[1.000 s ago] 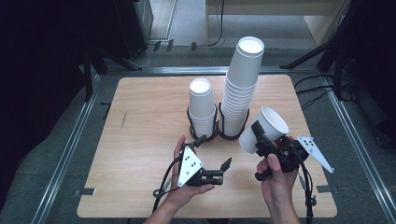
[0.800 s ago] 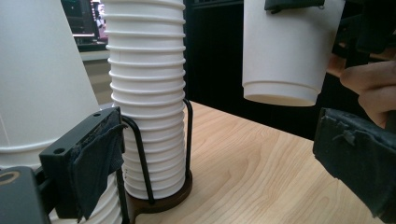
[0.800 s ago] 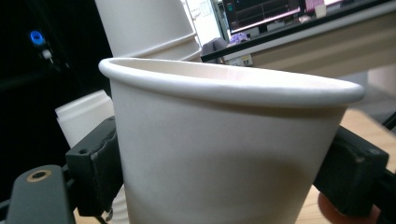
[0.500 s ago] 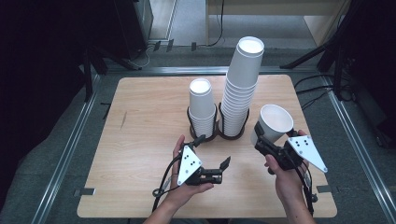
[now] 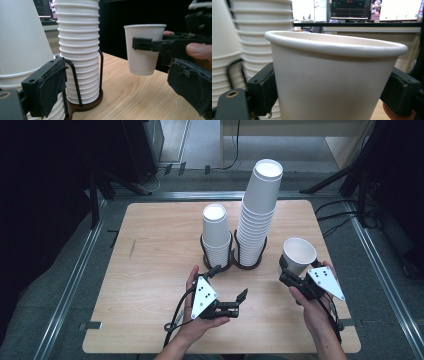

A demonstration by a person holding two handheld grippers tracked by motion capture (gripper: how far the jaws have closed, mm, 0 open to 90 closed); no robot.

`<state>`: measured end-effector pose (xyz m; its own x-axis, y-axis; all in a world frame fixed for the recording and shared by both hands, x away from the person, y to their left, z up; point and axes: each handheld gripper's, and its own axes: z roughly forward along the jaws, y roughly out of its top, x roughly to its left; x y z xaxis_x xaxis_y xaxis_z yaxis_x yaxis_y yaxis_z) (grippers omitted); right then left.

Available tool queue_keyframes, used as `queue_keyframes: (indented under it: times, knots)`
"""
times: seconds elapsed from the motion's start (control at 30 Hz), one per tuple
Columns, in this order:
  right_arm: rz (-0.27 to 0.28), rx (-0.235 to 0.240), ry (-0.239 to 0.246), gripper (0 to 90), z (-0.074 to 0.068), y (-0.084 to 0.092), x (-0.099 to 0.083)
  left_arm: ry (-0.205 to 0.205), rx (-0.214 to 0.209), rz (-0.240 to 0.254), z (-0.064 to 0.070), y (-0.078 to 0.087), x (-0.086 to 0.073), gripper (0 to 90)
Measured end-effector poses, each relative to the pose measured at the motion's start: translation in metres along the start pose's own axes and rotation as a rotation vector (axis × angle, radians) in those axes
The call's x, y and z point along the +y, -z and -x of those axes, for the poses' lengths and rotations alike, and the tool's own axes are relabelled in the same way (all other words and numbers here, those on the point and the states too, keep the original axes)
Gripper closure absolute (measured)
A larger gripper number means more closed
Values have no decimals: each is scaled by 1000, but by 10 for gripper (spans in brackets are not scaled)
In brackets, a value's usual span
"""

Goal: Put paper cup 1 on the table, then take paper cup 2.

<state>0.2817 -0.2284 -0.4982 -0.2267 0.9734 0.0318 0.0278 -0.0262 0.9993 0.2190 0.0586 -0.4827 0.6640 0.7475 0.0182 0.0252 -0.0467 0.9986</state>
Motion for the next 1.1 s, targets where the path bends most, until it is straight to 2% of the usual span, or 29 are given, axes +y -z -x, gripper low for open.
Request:
queue_keyframes:
  times: [0.33, 0.43, 0.57, 0.7, 1.1]
  knots:
    - [-17, -39, 40, 136, 20, -11, -14, 7, -5, 4, 1, 1, 1, 24]
    - [-28, -58, 19, 136, 28, -14, -20, 8, -3, 1, 0, 1, 1, 25]
    - [-49, -75, 16, 136, 35, -18, -26, 11, -3, -4, -1, 1, 0, 24]
    - [-51, -90, 34, 136, 39, -21, -30, 12, -3, -7, -1, 0, 0, 24]
    - [-81, -107, 18, 134, 45, -27, -38, 12, -3, -12, -1, 0, -1, 25]
